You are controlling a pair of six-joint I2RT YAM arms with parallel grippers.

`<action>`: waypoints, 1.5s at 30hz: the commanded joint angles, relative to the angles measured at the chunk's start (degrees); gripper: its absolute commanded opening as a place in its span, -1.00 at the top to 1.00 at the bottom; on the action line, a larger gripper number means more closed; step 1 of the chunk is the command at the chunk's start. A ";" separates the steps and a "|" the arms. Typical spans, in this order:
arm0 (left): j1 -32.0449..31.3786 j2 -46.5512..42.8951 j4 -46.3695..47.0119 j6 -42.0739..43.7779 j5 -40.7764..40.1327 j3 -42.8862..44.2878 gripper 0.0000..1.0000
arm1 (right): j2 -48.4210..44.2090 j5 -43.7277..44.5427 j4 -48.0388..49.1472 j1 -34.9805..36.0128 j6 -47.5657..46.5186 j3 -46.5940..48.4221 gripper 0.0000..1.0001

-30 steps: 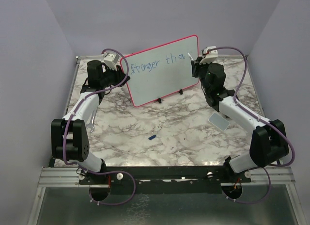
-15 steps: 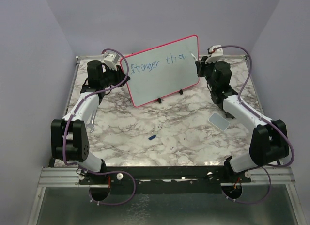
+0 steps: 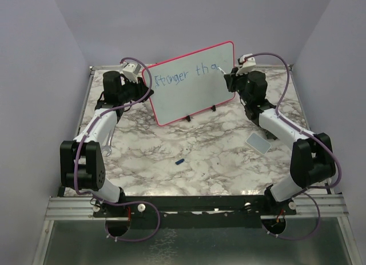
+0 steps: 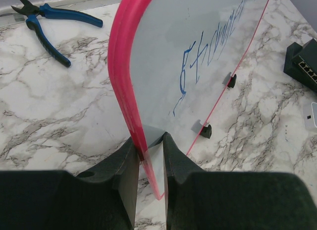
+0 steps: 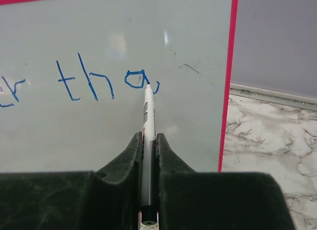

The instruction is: Write a sentence on the whiteboard

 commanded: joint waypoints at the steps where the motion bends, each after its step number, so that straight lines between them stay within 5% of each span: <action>1: -0.67 -0.02 -2.51 2.85 -1.36 -0.46 0.89 | 0.67 0.07 2.03 0.03 0.06 2.10 0.99; 45: -0.76 -0.17 -2.95 3.21 -1.03 -0.27 0.89 | 3.78 4.33 2.01 0.04 0.42 0.92 0.99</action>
